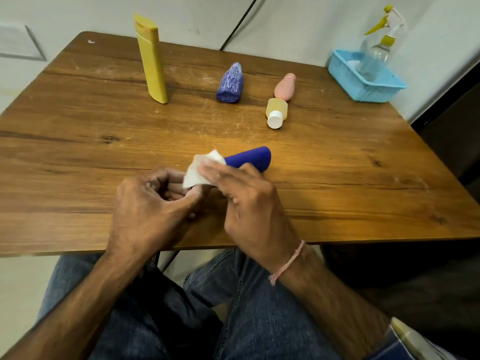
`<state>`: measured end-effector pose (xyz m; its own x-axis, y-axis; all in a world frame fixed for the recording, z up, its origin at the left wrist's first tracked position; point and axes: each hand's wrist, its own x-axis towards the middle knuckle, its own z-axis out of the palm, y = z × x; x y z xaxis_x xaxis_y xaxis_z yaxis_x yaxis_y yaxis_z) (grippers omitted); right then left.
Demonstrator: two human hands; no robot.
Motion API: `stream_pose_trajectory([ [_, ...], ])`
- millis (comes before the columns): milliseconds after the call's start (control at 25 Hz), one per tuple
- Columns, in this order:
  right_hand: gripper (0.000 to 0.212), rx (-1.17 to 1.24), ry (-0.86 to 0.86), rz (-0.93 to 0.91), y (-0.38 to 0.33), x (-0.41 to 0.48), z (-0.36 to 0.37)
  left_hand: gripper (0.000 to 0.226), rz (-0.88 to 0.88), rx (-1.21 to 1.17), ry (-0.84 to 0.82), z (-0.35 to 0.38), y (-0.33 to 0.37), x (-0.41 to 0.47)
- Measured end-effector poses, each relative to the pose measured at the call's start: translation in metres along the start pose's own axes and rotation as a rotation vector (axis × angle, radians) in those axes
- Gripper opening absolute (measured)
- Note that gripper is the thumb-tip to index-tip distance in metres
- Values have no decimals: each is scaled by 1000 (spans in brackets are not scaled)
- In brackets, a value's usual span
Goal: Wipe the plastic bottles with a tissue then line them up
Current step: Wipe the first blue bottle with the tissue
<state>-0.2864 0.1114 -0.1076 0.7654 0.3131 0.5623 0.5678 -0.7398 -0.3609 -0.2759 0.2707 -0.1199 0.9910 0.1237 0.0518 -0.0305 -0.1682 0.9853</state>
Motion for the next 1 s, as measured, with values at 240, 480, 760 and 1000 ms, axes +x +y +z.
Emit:
stream_pose_trajectory([
  [240,51,-77,117,315,60,19,-17,34,-137,-66,16,4,2,9],
  [480,53,-85,111,388,44,20,0,35,-323,-260,-35,1,13,21],
  [760,57,-96,151,471,53,14,3,28,-399,-283,-64,2,22,24],
  [1000,64,154,-16,188,-16,1,17,37,-432,-289,-111,-4,22,23],
])
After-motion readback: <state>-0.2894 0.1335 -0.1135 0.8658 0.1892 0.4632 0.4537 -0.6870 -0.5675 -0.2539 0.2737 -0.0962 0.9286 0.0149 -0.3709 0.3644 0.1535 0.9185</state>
